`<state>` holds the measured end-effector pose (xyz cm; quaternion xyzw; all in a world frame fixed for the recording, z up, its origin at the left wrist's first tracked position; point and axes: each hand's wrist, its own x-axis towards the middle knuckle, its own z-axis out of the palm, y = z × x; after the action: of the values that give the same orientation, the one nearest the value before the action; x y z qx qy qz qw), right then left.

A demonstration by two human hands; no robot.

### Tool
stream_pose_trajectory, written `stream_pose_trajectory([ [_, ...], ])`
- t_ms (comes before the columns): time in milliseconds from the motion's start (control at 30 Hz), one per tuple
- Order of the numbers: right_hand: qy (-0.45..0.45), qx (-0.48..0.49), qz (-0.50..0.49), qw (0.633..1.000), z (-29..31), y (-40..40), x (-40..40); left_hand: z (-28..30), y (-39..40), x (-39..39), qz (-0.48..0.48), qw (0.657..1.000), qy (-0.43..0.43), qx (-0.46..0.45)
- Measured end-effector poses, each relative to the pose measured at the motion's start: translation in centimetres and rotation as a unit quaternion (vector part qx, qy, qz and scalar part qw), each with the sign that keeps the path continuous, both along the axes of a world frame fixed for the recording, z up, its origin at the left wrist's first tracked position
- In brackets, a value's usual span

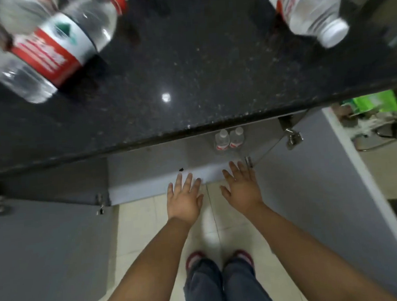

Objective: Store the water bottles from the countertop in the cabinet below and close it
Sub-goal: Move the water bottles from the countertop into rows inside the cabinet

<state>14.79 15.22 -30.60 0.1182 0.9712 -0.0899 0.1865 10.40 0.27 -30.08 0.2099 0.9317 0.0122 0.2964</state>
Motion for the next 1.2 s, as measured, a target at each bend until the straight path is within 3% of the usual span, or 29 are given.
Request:
stream_pose_trajectory([
  [233,0.078,-0.034,0.030,0.996,12.9,-3.4,4.0,14.6,-3.3,4.0,0.027,0.998,0.033,0.038],
  [367,0.197,-0.020,0.028,0.980,18.8,-3.0,4.4,21.0,-4.6,2.6,0.020,0.976,0.173,0.129],
  [500,0.316,-0.011,-0.034,0.948,23.5,-0.8,2.1,26.0,-4.7,-0.8,-0.002,0.960,0.243,0.139],
  [800,0.310,0.027,-0.147,0.939,27.1,7.8,-4.4,27.9,-0.9,-8.5,0.018,0.975,0.207,0.072],
  [933,0.208,0.013,-0.227,0.951,26.5,11.7,-7.9,27.9,1.0,-13.5,0.040,0.976,0.211,0.036],
  [1033,0.181,-0.027,-0.250,0.951,26.3,13.7,-11.0,28.1,2.6,-18.0,0.052,0.976,0.214,-0.002],
  [1200,0.248,-0.055,-0.232,0.939,24.5,15.1,-13.5,28.3,5.1,-24.5,0.076,0.976,0.180,-0.094],
])
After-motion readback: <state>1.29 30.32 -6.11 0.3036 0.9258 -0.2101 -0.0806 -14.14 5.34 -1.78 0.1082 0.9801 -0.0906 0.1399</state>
